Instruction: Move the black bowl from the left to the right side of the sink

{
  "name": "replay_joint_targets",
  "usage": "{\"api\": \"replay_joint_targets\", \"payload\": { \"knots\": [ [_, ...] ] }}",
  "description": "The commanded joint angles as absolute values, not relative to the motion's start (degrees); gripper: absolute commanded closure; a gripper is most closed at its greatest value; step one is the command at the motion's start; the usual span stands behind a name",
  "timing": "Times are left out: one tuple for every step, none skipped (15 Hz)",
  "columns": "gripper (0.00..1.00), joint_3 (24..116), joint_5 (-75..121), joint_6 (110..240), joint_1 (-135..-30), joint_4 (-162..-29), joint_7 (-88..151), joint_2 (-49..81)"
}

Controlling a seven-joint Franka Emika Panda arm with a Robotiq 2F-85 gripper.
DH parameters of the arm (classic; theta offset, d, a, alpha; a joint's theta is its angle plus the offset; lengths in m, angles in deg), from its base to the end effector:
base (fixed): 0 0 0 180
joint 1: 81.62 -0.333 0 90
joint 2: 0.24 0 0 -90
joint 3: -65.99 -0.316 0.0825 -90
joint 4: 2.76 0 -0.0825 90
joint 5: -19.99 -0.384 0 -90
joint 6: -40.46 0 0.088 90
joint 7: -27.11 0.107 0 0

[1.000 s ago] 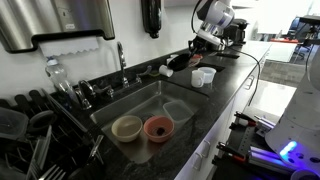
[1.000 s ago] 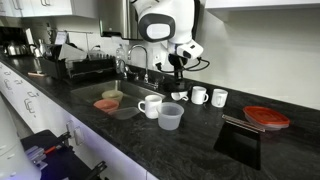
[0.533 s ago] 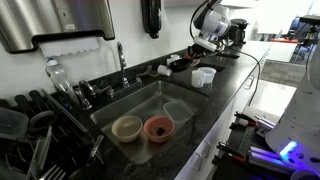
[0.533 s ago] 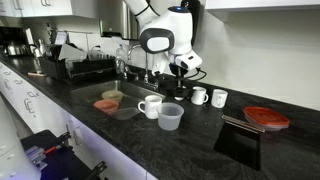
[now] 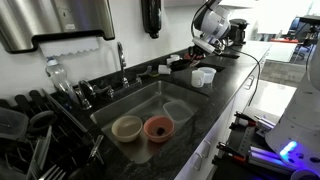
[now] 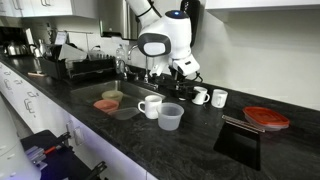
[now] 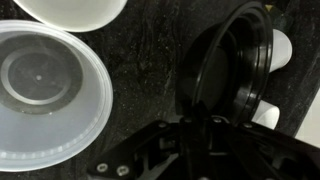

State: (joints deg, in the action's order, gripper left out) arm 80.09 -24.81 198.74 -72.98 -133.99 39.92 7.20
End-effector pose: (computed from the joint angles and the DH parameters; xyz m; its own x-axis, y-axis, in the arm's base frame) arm 0.4942 -0.2384 0.3255 0.2517 -0.9647 0.0778 -0.8420 -0.2579 -0.4738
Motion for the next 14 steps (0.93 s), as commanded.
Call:
{"api": "replay_joint_targets", "payload": {
  "knots": [
    [0.98, 79.8, -28.6, 203.8, -73.2, -135.7, 40.7, 6.8],
    [0.98, 80.1, -27.8, 205.8, -73.5, -136.5, 41.5, 7.0],
    [0.98, 80.4, -27.0, 207.4, -73.7, -137.4, 42.6, 7.0],
    [0.98, 80.4, -26.9, 208.6, -73.7, -138.3, 43.5, 7.0],
    [0.98, 80.4, -26.8, 209.6, -73.8, -139.2, 44.4, 7.1],
    [0.98, 79.1, -25.8, 210.4, -72.8, -140.1, 45.9, 7.2],
    [0.98, 78.9, -25.6, 210.7, -72.9, -140.8, 46.7, 7.3],
    [0.98, 78.5, -25.5, 210.8, -73.1, -141.3, 47.5, 7.4],
    [0.98, 78.1, -25.4, 211.0, -73.2, -141.8, 48.2, 7.6],
    [0.98, 77.8, -25.3, 211.0, -73.3, -142.0, 48.9, 7.6],
    [0.98, 77.5, -25.2, 210.9, -73.5, -142.2, 49.6, 7.6],
    [0.67, 77.4, -25.0, 210.4, -73.6, -142.2, 50.2, 7.5],
    [0.66, 77.3, -24.9, 210.1, -73.6, -142.1, 50.8, 7.5],
    [0.6, 77.3, -24.8, 210.1, -73.6, -142.1, 51.4, 7.4]
  ]
}}
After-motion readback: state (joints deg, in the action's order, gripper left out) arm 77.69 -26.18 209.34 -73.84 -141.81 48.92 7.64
